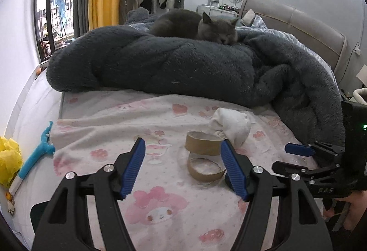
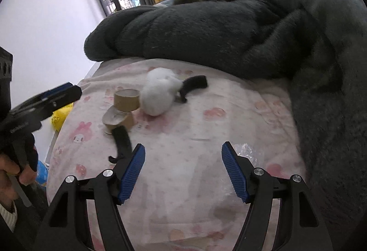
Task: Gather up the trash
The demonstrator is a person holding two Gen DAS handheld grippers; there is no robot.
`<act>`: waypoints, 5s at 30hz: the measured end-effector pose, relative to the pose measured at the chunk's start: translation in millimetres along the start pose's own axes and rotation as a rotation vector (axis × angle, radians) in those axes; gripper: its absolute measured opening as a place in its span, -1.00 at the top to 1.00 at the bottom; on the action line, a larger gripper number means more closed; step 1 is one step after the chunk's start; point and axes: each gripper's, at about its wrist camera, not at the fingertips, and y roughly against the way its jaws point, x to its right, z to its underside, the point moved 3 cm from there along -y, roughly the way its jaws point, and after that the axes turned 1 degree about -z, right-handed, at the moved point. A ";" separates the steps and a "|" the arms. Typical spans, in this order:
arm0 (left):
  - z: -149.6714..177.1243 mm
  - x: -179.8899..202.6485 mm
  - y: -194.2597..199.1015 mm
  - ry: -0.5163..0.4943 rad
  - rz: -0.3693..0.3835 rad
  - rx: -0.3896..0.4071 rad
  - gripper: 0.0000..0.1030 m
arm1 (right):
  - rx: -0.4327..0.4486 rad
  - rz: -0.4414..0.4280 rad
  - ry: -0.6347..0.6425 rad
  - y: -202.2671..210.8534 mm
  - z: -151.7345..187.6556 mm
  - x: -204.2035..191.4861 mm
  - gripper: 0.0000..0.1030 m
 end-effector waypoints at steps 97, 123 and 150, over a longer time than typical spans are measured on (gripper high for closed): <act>53.4 -154.3 37.5 0.149 -0.204 -0.086 0.02 | 0.101 -0.183 0.200 4.1 -73.5 -179.0 0.39; 170.1 -275.8 37.5 0.355 -0.290 -0.411 0.02 | -0.044 -0.362 0.333 -78.3 -51.5 -329.0 0.39; 177.6 -320.8 97.6 0.419 -0.288 -0.336 -0.28 | -0.270 -0.343 0.379 -171.7 4.0 -385.9 0.38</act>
